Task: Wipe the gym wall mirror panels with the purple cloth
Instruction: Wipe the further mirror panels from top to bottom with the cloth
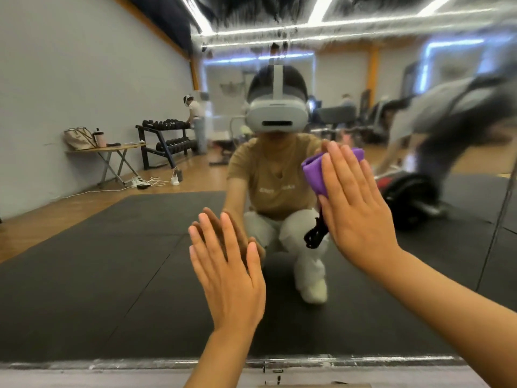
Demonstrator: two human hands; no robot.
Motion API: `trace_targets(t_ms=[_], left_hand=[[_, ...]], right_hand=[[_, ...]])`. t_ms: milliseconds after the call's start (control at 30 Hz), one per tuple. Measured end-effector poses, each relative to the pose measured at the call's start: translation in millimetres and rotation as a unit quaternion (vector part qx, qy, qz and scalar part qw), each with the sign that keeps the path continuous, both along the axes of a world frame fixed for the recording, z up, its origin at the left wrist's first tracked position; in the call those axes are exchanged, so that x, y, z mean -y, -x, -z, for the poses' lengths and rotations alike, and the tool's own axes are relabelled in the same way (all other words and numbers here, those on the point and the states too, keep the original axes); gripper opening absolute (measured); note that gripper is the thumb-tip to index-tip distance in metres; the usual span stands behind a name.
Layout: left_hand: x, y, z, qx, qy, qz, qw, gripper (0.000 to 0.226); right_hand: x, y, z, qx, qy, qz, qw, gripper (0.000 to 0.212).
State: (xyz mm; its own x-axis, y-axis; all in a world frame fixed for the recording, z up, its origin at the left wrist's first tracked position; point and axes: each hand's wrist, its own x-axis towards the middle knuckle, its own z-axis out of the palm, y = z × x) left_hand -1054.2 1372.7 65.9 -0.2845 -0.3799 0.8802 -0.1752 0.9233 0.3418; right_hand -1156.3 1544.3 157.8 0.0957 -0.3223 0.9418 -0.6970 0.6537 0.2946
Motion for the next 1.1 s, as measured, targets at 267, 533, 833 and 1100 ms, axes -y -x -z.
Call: trace_targets(t_ms=[267,533,833,1100], left_hand=[[-1.1,5.1,9.1,0.013,0.016,0.008,1.0,0.069],[9.2,4.4,14.5,0.041,0.063,-0.016,0.997,0.071],[3.0,6.8,14.1,0.028,0.05,-0.014,0.998,0.072],[-11.6,8.1,15.2,-0.002,0.004,0.018,1.0,0.075]], right_hand=[[-24.5,14.0,109.6,-0.059,-0.148,0.023,0.987,0.072],[-63.4,14.8,176.2,-0.037,-0.33,0.099,0.938,0.089],[-22.2,4.4,22.4,0.053,0.022,0.003,0.998,0.064],[-38.6,20.5,97.2,0.002,-0.011,0.004,1.0,0.066]])
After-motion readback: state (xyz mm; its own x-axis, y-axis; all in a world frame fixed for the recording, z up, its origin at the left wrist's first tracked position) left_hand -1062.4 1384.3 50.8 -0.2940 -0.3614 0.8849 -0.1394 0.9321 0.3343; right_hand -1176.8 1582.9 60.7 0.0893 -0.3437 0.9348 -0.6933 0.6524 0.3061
